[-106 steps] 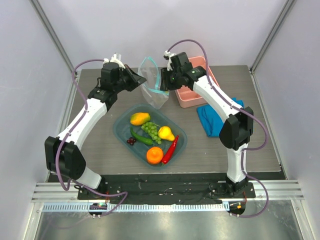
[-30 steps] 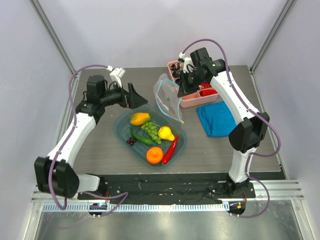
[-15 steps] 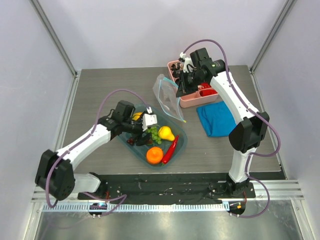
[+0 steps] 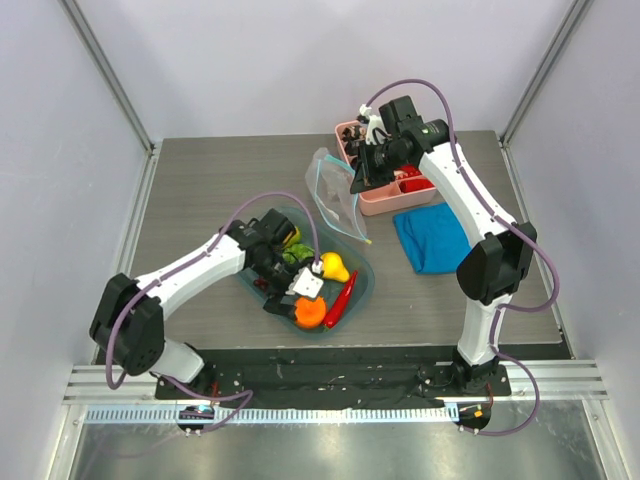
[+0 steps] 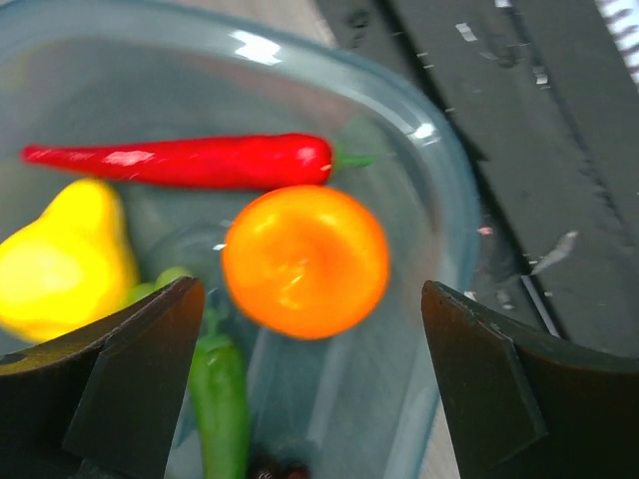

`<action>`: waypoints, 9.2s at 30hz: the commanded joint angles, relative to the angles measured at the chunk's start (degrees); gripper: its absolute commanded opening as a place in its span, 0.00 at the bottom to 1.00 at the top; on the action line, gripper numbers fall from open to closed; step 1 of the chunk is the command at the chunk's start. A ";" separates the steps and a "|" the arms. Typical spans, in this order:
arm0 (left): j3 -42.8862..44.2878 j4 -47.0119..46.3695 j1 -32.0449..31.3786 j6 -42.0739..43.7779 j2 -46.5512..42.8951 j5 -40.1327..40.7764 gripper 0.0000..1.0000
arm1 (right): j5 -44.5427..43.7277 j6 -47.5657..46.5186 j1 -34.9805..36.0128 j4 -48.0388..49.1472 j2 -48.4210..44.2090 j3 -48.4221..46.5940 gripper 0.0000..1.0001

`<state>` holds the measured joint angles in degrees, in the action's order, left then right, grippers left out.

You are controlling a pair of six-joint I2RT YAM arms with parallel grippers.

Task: Place the food in the zip-top bag and seal the zipper
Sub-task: Pick up the fake fruit from the bin, then place the fake fruit in the zipper food storage bag, then pick up the fake fruit from the bin, then place the fake fruit in the zipper food storage bag, then pick up the fake fruit from the bin, then place the fake fruit in the zipper food storage bag.

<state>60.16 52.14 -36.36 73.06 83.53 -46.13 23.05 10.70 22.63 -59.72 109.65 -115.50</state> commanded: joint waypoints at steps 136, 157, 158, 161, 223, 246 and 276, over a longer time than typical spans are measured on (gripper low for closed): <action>35.54 -25.22 10.71 -55.44 6.12 6.65 0.41 | 7.01 12.59 -7.25 6.73 0.57 -2.00 0.01; 42.58 -35.18 3.93 -77.10 16.24 26.09 1.00 | 4.37 9.52 -6.72 6.11 -1.28 -2.36 0.01; 42.50 -35.00 4.28 -77.19 15.27 26.18 1.00 | 4.20 9.43 -6.64 6.02 -1.28 -2.36 0.01; 39.43 -35.87 6.90 -77.54 10.02 21.54 1.00 | 4.28 9.34 -6.64 6.02 -1.10 -2.62 0.01; 21.48 6.04 6.04 -1.06 2.08 -2.29 0.00 | 3.14 5.03 -6.72 5.58 -2.16 0.98 0.01; 35.38 -63.04 4.10 -77.98 17.81 25.56 0.00 | 4.29 6.18 -6.72 6.29 -1.63 -2.09 0.01; -12.95 -53.36 4.03 -57.35 -13.22 6.32 0.86 | 2.79 4.94 -6.72 5.23 -3.38 -0.96 0.01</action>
<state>52.18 2.13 -29.12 6.09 69.34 -36.64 26.33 16.58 15.68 -55.37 110.69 -116.09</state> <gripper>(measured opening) 0.838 0.026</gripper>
